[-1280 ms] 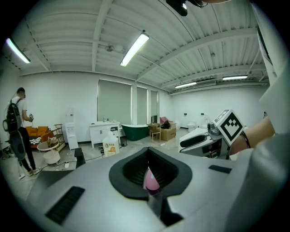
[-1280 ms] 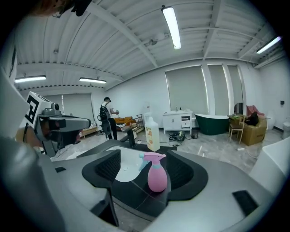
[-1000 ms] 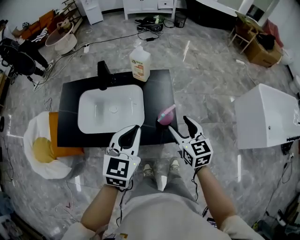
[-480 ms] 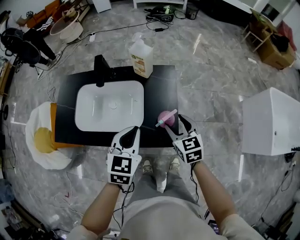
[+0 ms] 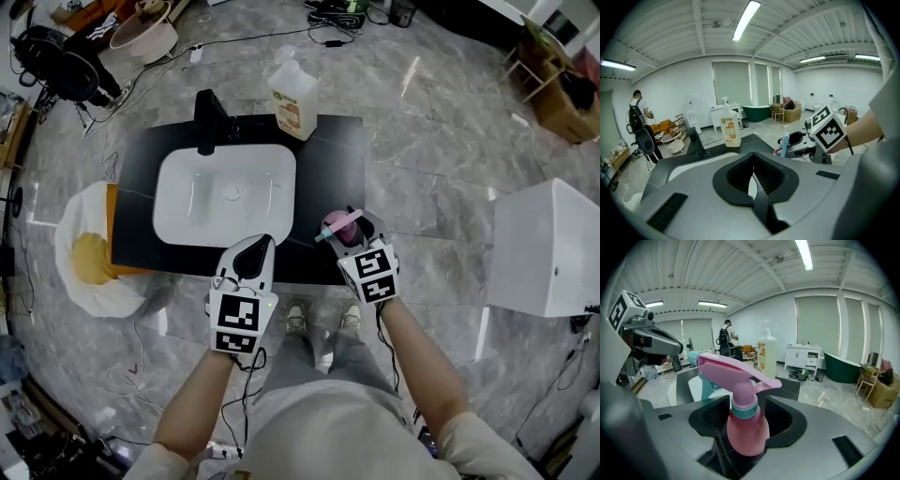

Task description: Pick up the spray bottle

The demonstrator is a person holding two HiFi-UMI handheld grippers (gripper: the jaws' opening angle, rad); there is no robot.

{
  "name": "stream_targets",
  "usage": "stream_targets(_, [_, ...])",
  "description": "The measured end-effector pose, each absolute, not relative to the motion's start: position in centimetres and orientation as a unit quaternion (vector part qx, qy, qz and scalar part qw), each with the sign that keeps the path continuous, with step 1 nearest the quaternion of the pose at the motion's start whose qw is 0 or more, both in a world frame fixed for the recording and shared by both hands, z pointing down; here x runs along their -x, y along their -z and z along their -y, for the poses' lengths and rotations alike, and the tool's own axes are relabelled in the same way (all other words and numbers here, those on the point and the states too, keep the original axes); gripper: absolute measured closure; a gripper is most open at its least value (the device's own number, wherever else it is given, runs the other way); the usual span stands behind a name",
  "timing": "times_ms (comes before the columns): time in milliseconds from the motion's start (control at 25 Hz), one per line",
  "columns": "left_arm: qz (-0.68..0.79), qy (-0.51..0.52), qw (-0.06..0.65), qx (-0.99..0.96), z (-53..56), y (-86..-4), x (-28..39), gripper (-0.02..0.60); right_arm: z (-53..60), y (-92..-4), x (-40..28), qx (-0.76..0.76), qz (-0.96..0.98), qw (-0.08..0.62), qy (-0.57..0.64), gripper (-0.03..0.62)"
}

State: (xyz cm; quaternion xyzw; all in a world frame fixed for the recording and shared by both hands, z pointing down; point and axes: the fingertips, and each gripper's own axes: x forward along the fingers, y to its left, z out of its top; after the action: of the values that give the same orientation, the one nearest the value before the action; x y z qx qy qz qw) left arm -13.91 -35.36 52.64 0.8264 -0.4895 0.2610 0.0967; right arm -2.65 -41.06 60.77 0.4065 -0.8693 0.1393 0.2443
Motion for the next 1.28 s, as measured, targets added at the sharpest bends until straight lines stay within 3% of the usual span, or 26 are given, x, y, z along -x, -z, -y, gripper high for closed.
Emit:
stream_targets(400, [0.504,-0.252,0.097,-0.821,34.8,-50.8,13.7,0.561,41.4,-57.7,1.3,-0.404,0.866,0.265,-0.127,0.368])
stream_targets(880, [0.495,-0.183,0.019,-0.849,35.7,-40.2,10.7,0.561,40.3,-39.1,-2.2,-0.429,0.889,0.138,-0.077,0.37])
stream_targets(1280, [0.496,-0.123,-0.054,-0.858,33.7,-30.7,9.9,0.561,36.1,-26.3,-4.7,-0.448,0.89,0.083,0.018,0.373])
